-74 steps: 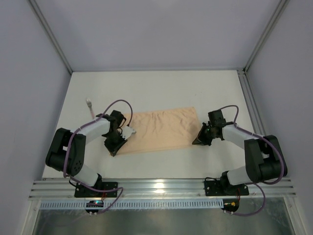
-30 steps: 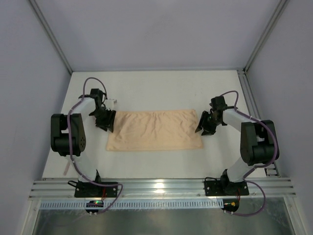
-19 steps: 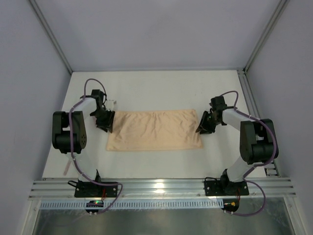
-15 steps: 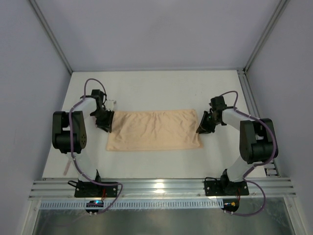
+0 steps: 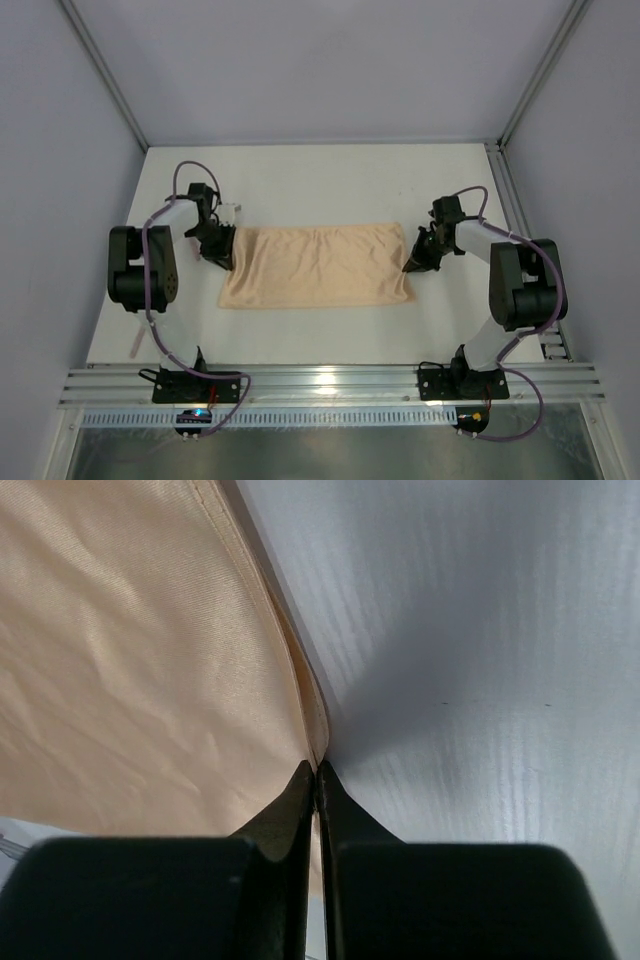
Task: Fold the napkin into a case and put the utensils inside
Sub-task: Pick up the rectangle-folded napkin from the center of the board, then fold the rectangle-folded napkin at the center of the board.
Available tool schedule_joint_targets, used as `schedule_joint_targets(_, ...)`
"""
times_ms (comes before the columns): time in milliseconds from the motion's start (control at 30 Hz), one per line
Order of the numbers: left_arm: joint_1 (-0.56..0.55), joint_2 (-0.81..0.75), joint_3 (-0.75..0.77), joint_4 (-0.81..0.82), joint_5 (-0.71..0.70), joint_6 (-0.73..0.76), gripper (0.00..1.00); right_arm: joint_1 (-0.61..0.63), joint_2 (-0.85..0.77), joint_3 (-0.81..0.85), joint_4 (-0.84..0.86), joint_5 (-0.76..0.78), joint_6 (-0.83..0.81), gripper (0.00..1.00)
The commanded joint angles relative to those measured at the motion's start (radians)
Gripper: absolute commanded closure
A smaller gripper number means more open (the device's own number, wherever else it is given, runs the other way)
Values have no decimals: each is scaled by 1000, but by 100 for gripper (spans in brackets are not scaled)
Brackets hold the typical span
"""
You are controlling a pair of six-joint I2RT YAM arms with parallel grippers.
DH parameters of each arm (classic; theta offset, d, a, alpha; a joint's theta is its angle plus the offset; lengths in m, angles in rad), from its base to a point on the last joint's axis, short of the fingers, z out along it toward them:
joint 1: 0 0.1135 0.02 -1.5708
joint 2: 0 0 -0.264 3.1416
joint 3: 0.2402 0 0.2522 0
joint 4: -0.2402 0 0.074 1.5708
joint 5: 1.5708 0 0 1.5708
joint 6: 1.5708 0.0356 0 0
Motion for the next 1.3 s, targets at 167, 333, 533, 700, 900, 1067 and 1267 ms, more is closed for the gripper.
schedule_joint_targets(167,-53,37,34,32,83,-2,84,-64,-83,80,-127,81,-76,97)
schedule_joint_targets(333,-91,64,72,30,93,-13,82,-135,-78,103,-181,84,-127,97)
schedule_joint_targets(533,-105,68,106,23,102,-27,74,-169,-86,157,-250,124,-174,97)
schedule_joint_targets(700,-108,74,103,20,91,-33,72,-129,-88,178,-267,130,-159,97)
schedule_joint_targets(900,-124,94,89,21,88,-34,72,49,-77,218,-273,164,-96,97)
schedule_joint_targets(1067,-124,101,86,23,77,-33,73,218,-37,295,-251,160,-9,97)
schedule_joint_targets(1267,-124,115,72,26,68,-34,78,397,106,416,-199,126,80,97)
